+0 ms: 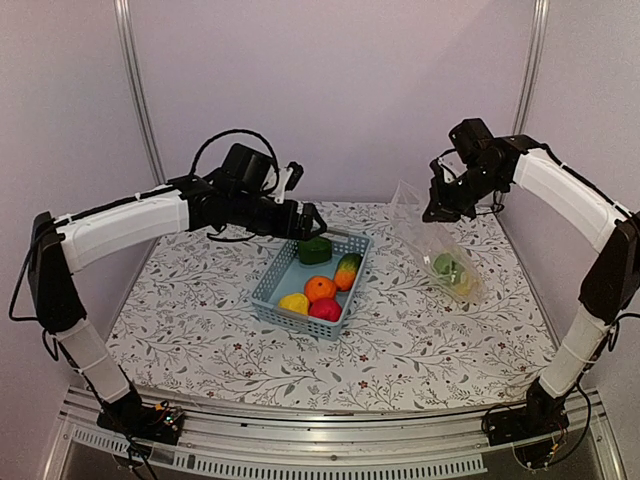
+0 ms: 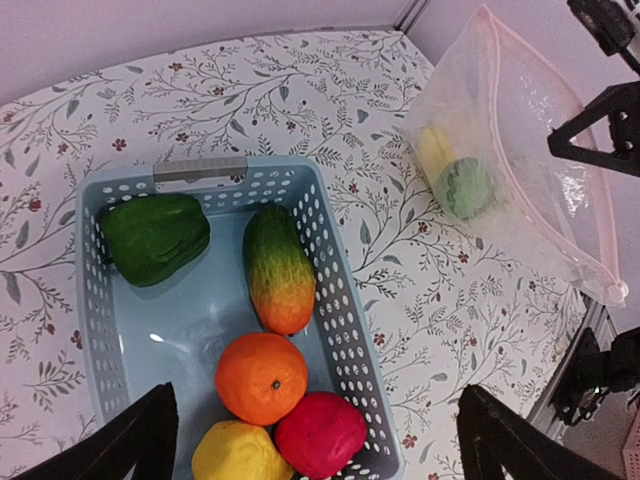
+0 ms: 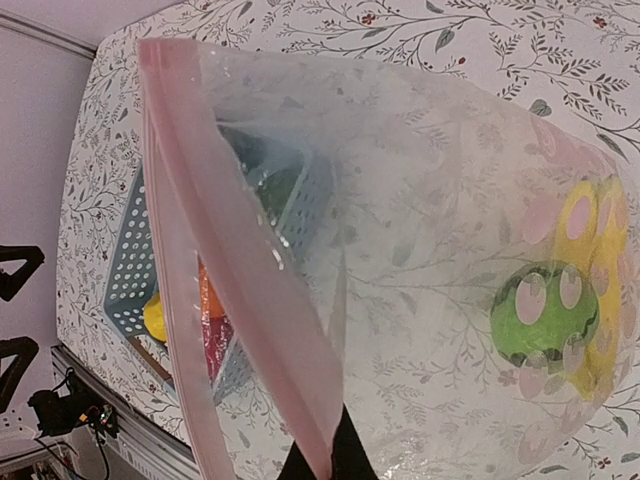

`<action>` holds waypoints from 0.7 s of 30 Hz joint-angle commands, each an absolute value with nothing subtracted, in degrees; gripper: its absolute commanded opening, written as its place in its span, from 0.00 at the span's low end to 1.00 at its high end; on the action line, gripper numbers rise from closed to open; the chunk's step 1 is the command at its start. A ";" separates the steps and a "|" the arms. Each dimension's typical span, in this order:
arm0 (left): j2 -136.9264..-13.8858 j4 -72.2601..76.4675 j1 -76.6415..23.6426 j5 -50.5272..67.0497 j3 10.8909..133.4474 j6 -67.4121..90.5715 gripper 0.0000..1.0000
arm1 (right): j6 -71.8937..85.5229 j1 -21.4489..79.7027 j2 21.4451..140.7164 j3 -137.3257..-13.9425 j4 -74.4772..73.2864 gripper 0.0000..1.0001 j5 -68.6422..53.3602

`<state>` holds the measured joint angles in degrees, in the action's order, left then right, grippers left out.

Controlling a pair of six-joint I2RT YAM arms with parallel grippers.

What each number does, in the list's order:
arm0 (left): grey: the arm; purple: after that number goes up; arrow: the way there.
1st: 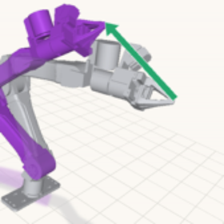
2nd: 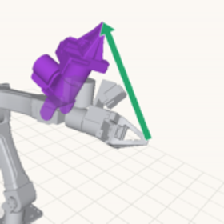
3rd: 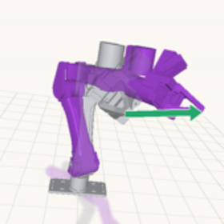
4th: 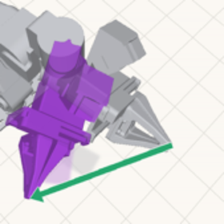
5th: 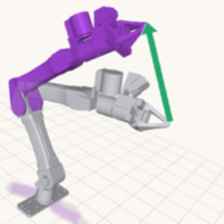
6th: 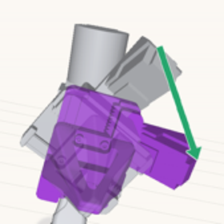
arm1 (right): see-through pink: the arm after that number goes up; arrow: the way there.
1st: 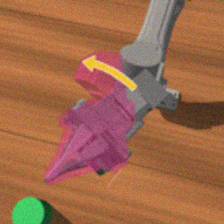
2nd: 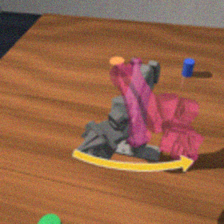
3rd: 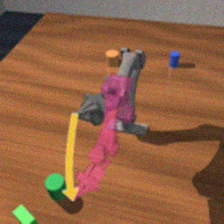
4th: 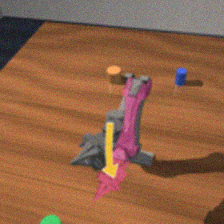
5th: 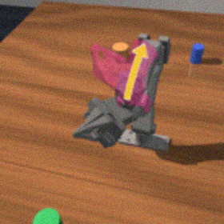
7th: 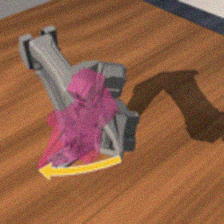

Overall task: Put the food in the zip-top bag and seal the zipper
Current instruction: Pick up the fake fruit from the bin.

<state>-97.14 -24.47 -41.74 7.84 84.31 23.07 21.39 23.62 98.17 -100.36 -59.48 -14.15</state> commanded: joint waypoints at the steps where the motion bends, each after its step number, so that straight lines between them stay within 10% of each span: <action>1: -94.46 -29.99 -42.41 6.67 83.70 20.95 0.96 | 21.49 23.56 96.12 -97.32 -56.24 0.00 -16.06; 21: -109.20 -41.75 -42.58 8.07 90.33 27.39 0.88 | 19.09 23.55 95.72 -95.44 -55.76 0.00 -17.70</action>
